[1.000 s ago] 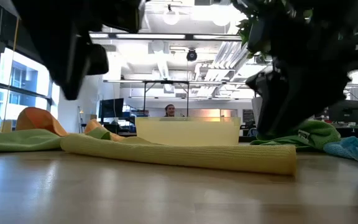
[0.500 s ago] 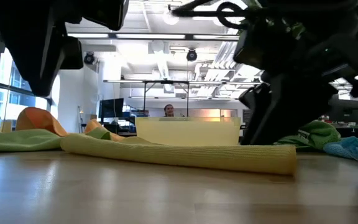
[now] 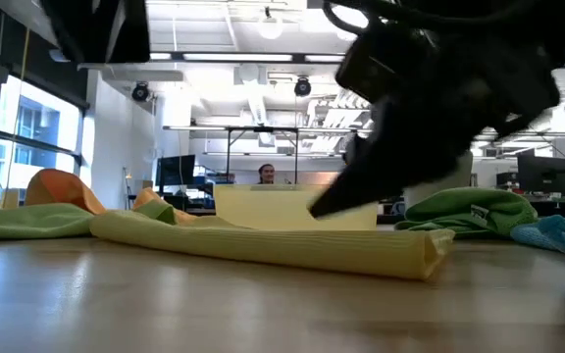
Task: Fold microfiber towels
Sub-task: Fold the yellow microfiber towel
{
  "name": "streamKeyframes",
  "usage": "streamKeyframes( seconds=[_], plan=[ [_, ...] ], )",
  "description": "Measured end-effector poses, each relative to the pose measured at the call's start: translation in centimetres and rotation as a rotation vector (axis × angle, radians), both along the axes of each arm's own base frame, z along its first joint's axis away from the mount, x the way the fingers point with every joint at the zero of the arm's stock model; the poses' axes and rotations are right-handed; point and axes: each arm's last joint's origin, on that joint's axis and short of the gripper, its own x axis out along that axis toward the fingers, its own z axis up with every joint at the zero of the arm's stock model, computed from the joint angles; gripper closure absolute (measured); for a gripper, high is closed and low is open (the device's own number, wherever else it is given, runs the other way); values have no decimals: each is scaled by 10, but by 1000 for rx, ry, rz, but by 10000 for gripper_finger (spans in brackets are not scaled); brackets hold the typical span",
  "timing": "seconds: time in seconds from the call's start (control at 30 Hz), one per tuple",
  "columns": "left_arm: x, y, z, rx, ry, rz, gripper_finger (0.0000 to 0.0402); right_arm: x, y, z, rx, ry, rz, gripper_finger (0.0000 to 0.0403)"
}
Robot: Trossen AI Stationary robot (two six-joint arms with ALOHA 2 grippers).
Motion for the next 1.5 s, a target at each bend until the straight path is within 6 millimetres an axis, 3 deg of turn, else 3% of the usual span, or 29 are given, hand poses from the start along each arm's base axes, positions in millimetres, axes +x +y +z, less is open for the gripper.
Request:
streamKeyframes(
  seconds=[0.13, 0.3, 0.6, 0.9, 1.2, 1.33, 1.5],
  plan=[
    [4, -1, 9, -1, -37, -13, 284, 7, -8, 6, 63, -61, -49, 281],
    [5, -1, 11, 20, -54, -32, 284, 1, -13, 29, 91, -39, -22, 281],
    [9, -6, 15, 265, -225, -49, 284, -46, -21, 83, 43, 144, -31, 281],
    [31, -18, 18, 342, -483, -109, 271, -91, -12, 101, 43, 316, -71, 281],
    [62, -29, -12, 435, -622, -211, 225, -110, -8, 98, -63, 421, -20, 281],
    [76, -29, -34, 543, -647, -265, 223, -115, -9, 95, -118, 467, 9, 281],
    [89, -22, -68, 505, -593, -221, 226, -118, -11, 93, -165, 498, 33, 281]
  ],
)
